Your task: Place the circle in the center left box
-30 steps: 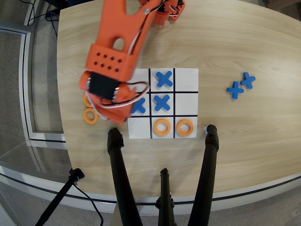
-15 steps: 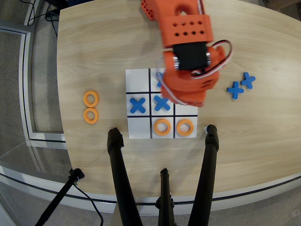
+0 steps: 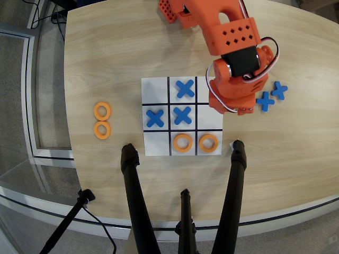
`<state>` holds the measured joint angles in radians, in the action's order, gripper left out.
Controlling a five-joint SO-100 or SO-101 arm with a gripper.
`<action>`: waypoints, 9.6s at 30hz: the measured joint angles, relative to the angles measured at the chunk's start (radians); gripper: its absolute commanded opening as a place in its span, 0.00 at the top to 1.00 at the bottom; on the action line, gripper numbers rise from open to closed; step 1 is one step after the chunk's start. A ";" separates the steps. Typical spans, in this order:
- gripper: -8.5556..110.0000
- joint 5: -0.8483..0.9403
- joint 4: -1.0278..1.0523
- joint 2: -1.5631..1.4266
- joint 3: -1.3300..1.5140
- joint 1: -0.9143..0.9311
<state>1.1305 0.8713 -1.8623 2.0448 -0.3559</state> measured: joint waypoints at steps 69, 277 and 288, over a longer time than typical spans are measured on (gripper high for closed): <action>0.76 0.546 -0.138 0.523 -0.310 1.011; 0.83 0.106 0.304 0.078 -0.402 0.130; 0.83 0.206 0.451 -0.939 0.267 0.170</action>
<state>1.3361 1.3223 -2.8010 2.3117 -0.1856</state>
